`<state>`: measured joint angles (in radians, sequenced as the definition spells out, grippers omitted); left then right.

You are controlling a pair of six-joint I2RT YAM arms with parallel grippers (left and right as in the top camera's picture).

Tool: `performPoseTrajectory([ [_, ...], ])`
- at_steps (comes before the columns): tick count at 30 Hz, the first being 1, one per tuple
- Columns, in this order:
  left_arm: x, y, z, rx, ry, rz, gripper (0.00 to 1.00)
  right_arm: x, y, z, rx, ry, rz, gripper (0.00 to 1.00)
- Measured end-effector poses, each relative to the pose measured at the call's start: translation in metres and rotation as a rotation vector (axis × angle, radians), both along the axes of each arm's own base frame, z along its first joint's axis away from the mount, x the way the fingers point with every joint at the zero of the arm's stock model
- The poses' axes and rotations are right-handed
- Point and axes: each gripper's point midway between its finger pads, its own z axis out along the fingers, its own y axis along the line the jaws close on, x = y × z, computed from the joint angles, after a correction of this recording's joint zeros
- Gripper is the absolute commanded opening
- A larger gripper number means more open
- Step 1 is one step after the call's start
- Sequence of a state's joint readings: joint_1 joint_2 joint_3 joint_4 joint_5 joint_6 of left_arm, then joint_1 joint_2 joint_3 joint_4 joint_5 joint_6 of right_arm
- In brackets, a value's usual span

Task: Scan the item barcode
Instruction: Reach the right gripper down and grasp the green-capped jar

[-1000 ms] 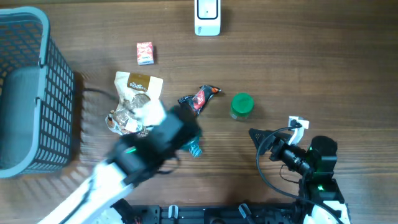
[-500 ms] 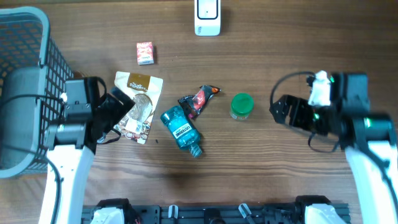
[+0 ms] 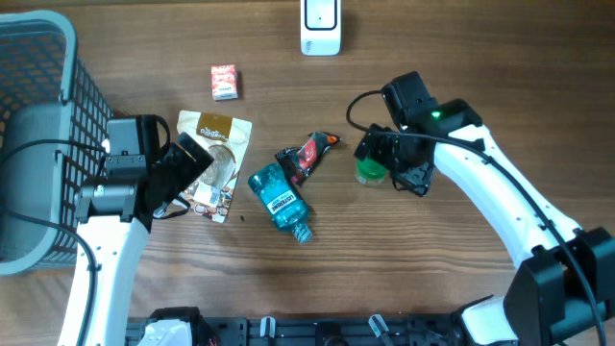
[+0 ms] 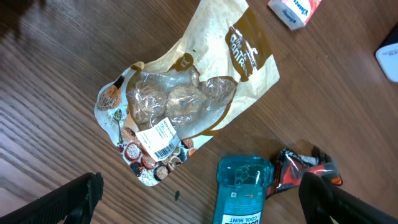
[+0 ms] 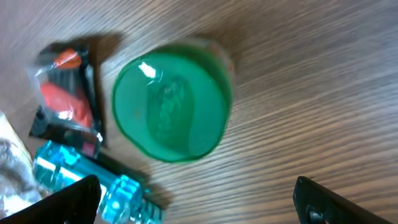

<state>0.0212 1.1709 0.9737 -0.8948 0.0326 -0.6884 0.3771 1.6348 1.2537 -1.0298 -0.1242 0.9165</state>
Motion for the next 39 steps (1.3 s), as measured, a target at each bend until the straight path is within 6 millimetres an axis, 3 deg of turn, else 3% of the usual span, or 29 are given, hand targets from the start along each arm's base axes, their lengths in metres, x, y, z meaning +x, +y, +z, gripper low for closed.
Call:
performPoseTrajectory([
  [3, 0.000, 0.000, 0.000, 0.003, 0.002, -0.006, 1.00, 0.018, -0.003, 0.001, -0.045, -0.016, -0.046, 1.00],
  [6, -0.001, 0.000, 0.000, 0.003, 0.003, -0.006, 1.00, 0.027, 0.002, -0.021, -0.050, 0.015, -0.042, 1.00],
  [19, -0.001, 0.000, 0.000, 0.003, 0.003, -0.006, 1.00, 0.024, 0.009, -0.080, -0.086, 0.140, 0.021, 1.00],
  [20, -0.001, 0.000, 0.000, 0.003, 0.003, -0.006, 1.00, 0.025, 0.010, -0.081, -0.086, 0.137, 0.024, 0.99],
  [25, -0.001, 0.000, 0.000, 0.003, 0.003, -0.006, 1.00, 0.027, 0.011, -0.088, -0.087, 0.135, 0.057, 0.74],
  [32, -0.001, 0.000, 0.000, 0.003, 0.003, -0.006, 1.00, 0.026, 0.013, -0.089, -0.075, 0.144, 0.064, 0.63],
  [39, -0.001, 0.000, 0.000, 0.004, 0.003, -0.006, 1.00, 0.013, 0.046, -0.082, 0.123, 0.196, 0.156, 0.63],
])
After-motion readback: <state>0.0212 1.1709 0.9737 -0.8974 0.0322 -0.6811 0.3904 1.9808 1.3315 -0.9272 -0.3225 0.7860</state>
